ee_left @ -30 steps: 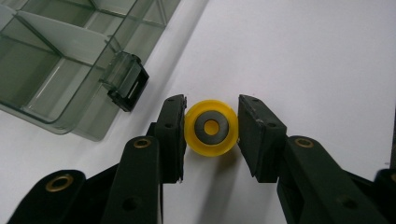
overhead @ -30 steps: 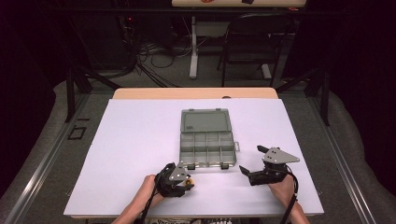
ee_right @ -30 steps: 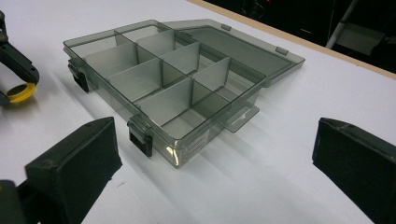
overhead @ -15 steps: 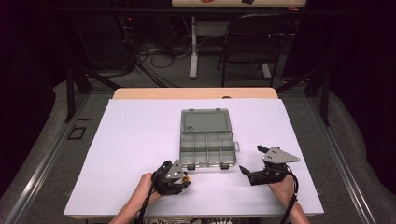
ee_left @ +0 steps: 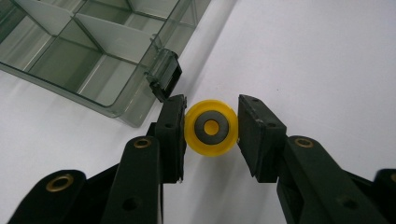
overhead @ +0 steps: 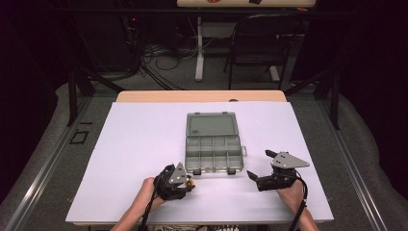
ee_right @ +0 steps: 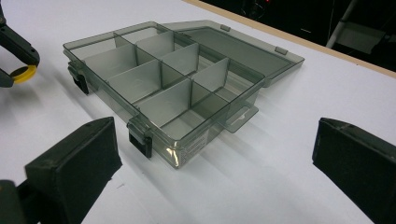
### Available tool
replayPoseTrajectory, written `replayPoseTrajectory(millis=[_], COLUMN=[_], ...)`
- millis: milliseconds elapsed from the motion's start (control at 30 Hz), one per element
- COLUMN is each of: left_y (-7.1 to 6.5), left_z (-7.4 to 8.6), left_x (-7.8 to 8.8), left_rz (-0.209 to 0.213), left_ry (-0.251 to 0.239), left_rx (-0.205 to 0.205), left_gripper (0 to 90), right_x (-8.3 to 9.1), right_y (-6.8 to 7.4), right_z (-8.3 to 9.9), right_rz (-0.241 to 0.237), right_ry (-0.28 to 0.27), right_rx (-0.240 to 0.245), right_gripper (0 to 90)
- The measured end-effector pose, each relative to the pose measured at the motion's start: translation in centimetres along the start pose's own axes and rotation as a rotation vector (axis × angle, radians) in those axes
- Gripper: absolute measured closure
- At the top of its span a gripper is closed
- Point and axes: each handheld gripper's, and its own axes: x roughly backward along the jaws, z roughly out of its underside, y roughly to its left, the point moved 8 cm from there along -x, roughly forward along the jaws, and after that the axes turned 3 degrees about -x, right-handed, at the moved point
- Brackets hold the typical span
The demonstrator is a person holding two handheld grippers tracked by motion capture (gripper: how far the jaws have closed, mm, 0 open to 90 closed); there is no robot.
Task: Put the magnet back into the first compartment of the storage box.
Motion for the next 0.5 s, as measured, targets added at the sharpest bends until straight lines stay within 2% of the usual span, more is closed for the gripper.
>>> replayPoseTrajectory(millis=[500], left_y=[0.43], left_z=[-0.14], left_x=[0.71], left_rz=[-0.026], left_ry=[-0.008], left_rx=[-0.002], left_gripper=[63.2], right_x=[0.00], right_y=[-0.11], right_z=[0.05], right_rz=[0.001], right_ry=[0.003], right_rx=[-0.014], right_gripper=[0.0])
